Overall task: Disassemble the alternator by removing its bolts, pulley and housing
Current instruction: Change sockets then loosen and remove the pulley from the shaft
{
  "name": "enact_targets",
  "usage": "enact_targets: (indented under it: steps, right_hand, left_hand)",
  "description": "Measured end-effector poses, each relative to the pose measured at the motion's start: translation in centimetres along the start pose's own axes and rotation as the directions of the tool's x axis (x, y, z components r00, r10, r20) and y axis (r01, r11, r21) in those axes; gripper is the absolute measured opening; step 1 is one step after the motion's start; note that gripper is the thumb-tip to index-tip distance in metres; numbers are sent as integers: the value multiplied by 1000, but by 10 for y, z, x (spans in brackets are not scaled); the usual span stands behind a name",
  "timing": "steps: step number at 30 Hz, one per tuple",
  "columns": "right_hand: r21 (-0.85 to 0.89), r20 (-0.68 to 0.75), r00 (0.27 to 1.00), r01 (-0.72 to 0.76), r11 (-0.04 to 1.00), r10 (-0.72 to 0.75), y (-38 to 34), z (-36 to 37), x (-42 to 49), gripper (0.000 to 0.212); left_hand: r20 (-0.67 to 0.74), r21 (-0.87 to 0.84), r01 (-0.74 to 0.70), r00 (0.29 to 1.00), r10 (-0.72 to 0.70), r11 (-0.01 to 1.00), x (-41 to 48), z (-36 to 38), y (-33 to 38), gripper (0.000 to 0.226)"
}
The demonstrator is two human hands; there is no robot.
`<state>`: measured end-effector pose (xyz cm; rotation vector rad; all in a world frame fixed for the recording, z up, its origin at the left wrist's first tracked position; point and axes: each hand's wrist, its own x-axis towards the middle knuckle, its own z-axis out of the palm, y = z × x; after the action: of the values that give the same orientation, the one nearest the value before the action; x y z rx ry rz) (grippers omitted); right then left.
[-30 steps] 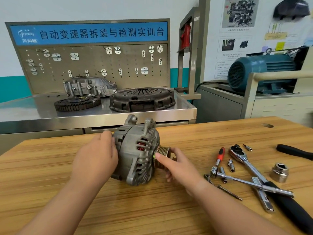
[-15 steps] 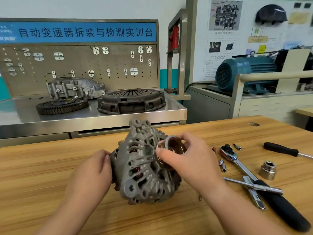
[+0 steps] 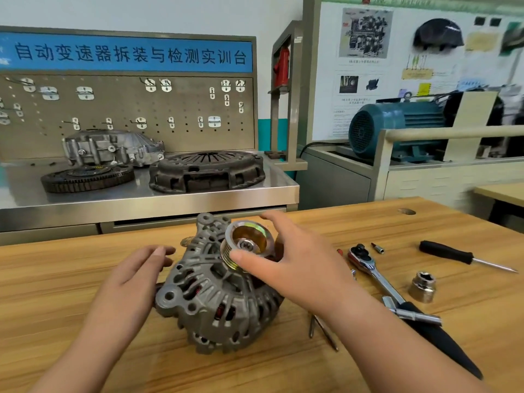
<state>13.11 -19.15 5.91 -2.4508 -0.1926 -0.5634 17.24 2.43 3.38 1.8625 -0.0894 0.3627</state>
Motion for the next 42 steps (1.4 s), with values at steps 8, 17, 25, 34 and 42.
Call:
enact_targets:
  steps: [8,17,25,34,42]
  right_hand:
    - [-11,-107,945,-311,950,308,74,-55,-18,37]
    - [-362,-206,786,-615,701,583,163,-108,-46,43]
    - [-391,-34,757,-612,688,653,193,-92,-64,62]
    - [-160,-161,809,-586,794,565,201,-87,-65,39]
    - [128,-18,926,-371,920,376,145,-89,-42,17]
  left_hand:
    - [56,195,-532,845,532,824,-49,22,63,28]
    - [564,143,-690,646,515,710,-105,137,77,26]
    - [675,311,-499,715,181,809,-90,212,49,32]
    - [679,294,-522,704,210,800,-77,227,34,22]
    - [593,-1,-242,781,195,970,-65,232,43,31]
